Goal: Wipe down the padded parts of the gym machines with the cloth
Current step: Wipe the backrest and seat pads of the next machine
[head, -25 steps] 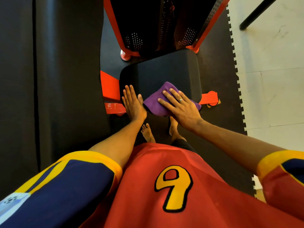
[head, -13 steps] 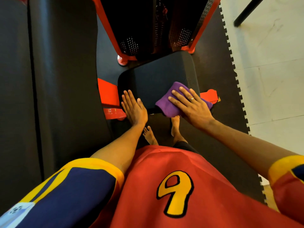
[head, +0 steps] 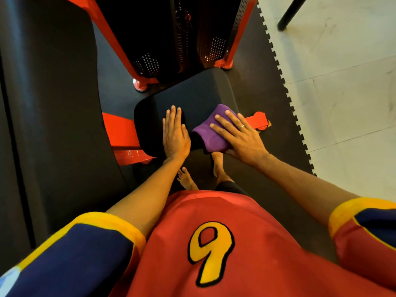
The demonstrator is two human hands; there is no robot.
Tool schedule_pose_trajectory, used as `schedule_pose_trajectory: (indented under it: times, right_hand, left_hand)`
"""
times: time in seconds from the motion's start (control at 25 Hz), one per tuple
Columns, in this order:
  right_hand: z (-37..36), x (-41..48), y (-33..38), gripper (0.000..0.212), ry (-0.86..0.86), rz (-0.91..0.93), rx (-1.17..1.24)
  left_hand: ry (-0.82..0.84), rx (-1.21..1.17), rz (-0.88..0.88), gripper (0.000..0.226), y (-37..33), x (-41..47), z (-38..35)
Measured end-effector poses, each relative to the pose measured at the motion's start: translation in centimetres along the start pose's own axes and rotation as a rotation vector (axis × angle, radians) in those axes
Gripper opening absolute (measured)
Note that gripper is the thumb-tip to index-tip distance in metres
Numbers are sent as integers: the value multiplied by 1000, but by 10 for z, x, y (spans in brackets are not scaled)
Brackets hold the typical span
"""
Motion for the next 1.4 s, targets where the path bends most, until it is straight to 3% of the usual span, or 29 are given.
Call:
schedule_pose_trajectory:
  times: [0.2, 0.36, 0.52, 0.6, 0.68, 0.76, 0.84, 1.04, 1.2, 1.32, 1.4]
  right_hand:
    - [2, -24, -13, 89, -293, -426, 420]
    - [-6, -8, -20, 81, -382, -711, 624]
    - [-7, -11, -57, 58, -533, -1212, 973]
    - [-14, -13, -60, 62, -547, -1322, 1078]
    - [-10, -12, -48, 70, -513, -1272, 961]
    - [-2, -4, -26, 76, -413, -1033, 612]
    - [0, 10, -21, 74, -317, -877, 459]
    - [-2, 50, -79, 68, -157, -998, 695]
    - [9, 55, -100, 63, -212, -1132, 926]
    - [8, 48, -52, 81, -136, -900, 520]
    - [1, 53, -26, 79, -83, -698, 329]
  left_hand:
    - [39, 68, -42, 58, -31, 20, -12]
    - [33, 104, -52, 60, -30, 19, -14]
    - [26, 118, -38, 58, -30, 18, -12]
    - [28, 118, -42, 58, -31, 17, -13]
    - [28, 117, -39, 58, -30, 17, -12]
    - [29, 122, -19, 58, -30, 18, -11]
    - [30, 125, 5, 57, -30, 24, -8]
    - [36, 148, 23, 60, -34, 38, -8]
    - [46, 130, 12, 62, -35, 36, -12]
    - [51, 125, 17, 62, -34, 37, -12]
    - [60, 111, 32, 64, -34, 38, -11]
Point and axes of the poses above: each hand's wrist, its own x-axis towards the middle knuckle, its own z-axis out of the back of the hand, y = z × x, the point moved 9 cm from there along x, towards the middle knuckle, and after that the axes turned 13 degrees about x, right-handed, at the moved point
